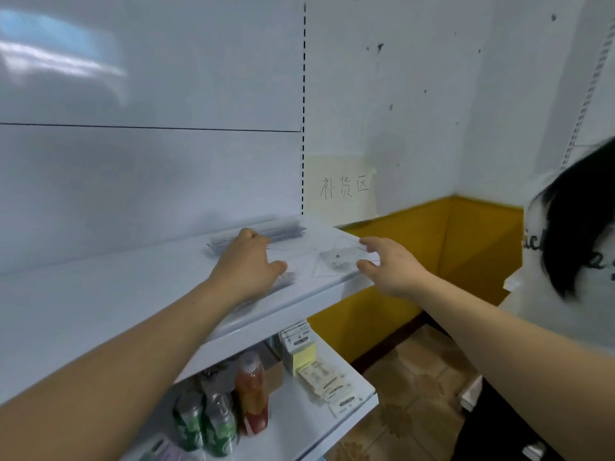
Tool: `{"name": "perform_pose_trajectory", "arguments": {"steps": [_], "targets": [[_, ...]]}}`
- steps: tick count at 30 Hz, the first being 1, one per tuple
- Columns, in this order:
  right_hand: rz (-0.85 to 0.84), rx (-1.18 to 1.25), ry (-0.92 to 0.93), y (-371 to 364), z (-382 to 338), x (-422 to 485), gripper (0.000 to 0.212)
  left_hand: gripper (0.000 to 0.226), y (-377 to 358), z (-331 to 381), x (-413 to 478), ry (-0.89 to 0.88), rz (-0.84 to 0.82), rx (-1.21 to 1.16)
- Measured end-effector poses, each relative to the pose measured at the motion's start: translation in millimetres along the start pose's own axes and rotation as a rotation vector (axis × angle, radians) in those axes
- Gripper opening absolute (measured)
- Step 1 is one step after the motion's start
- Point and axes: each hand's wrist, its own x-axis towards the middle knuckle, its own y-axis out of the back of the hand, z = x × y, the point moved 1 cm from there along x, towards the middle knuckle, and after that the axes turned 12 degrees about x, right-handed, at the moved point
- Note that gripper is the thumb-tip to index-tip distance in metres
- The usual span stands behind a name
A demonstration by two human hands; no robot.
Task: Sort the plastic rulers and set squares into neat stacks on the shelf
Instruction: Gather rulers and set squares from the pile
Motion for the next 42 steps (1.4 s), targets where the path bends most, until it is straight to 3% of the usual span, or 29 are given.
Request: {"name": "perform_pose_trajectory", "arguments": {"steps": [11, 15, 20, 26, 33, 36, 42], "targets": [[-0.473, -0.043, 0.096, 5.9, 33.2, 94.7, 0.050, 0.061, -10.9, 38.7, 52.9, 0.107, -0.014, 0.078], [-0.583, -0.025, 0.120, 9.4, 48.7, 111.2, 0.074, 0.065, -23.2, 63.9, 60.7, 0.132, -0.058, 0.130], [-0.600, 0.015, 0.099, 14.0, 74.9, 117.2, 0.102, 0.067, -45.3, 98.1, 73.0, 0.109, -0.110, 0.184], [-0.527, 0.035, 0.159, 12.8, 91.1, 111.7, 0.094, 0.058, -67.0, 122.7, 88.1, 0.127, -0.206, 0.105], [-0.574, 0.042, 0.183, 20.5, 89.4, 117.8, 0.094, 0.069, -73.2, 123.5, 86.5, 0.094, -0.228, 0.108], [-0.613, -0.007, 0.223, 24.1, 76.2, 128.1, 0.092, 0.077, -63.8, 121.9, 84.3, 0.087, -0.259, 0.161], [-0.609, -0.099, 0.388, 7.4, 8.6, 135.8, 0.080, 0.072, -16.4, 78.7, 45.9, 0.231, -0.158, 0.216]]}}
